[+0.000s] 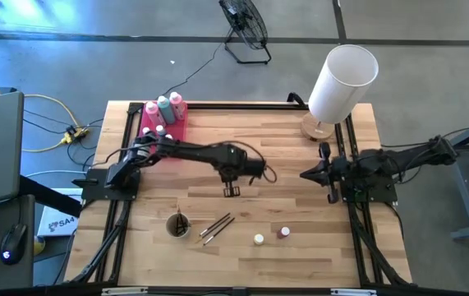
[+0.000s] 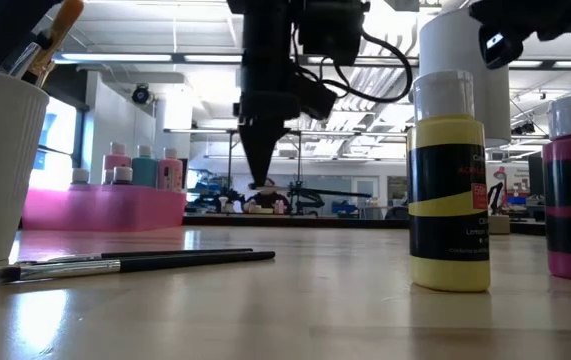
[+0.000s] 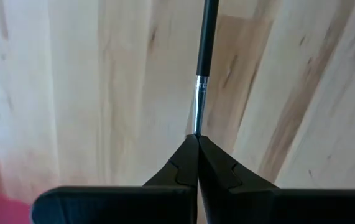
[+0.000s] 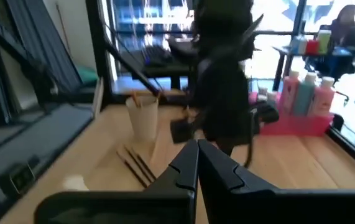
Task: Pick & Place Paint Supplies
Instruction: Put the silver paintbrush into the light brown cup
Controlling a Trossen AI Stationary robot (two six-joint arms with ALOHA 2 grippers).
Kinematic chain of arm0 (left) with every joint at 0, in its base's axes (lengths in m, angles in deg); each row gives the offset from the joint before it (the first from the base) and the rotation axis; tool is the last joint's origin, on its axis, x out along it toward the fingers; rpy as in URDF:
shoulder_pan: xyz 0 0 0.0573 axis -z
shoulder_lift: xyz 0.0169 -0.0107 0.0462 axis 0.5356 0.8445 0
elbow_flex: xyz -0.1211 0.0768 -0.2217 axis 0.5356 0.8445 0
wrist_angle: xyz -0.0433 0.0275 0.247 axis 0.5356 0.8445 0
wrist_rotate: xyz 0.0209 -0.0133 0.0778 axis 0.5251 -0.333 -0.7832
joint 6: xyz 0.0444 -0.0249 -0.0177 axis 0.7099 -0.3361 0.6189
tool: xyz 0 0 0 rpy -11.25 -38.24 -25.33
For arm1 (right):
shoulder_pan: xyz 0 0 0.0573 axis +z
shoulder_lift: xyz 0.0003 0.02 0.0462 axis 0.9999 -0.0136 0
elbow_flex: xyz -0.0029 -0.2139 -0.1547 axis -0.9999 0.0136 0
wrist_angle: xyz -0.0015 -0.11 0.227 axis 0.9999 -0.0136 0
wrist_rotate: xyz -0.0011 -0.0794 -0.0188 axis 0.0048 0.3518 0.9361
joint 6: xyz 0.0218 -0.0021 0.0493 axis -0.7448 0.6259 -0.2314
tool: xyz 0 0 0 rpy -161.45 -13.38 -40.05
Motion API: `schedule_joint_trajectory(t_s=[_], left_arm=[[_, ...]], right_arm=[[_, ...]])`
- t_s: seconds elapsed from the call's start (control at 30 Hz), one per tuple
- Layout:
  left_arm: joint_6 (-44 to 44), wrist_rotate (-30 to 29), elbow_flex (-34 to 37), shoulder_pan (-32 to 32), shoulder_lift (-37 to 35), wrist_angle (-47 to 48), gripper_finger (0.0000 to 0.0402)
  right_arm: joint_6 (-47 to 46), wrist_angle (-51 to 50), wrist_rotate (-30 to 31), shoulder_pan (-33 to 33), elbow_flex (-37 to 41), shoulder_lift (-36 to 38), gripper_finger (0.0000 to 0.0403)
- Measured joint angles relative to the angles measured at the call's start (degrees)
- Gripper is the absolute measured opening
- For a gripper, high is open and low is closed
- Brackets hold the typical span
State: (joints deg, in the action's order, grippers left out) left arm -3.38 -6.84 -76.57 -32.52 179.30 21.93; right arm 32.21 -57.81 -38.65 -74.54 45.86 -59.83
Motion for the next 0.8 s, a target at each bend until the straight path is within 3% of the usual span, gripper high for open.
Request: schedule_joint_trajectory(t_s=[0.23, 0.37, 0.53, 0.8], left_arm=[[4.9, 8.8, -4.4, -7.0, -0.1, 0.1, 0.0000], [5.9, 16.9, -7.0, -10.5, -0.1, 0.2, 0.0000], [4.7, 29.3, -11.0, -13.5, -0.1, 0.9, 0.0000], [-1.4, 36.0, -16.3, -13.7, -0.2, 3.5, 0.0000]], right_arm=[[4.9, -0.4, -0.8, 2.7, -0.7, -6.5, 0.0003], [8.6, 2.8, 4.5, 6.1, -0.8, -11.6, 0.0003], [17.0, 10.7, 14.3, 10.5, -0.7, -19.6, 0.0003], [36.6, 28.4, 35.5, 14.0, -0.7, -35.6, 0.0003]])
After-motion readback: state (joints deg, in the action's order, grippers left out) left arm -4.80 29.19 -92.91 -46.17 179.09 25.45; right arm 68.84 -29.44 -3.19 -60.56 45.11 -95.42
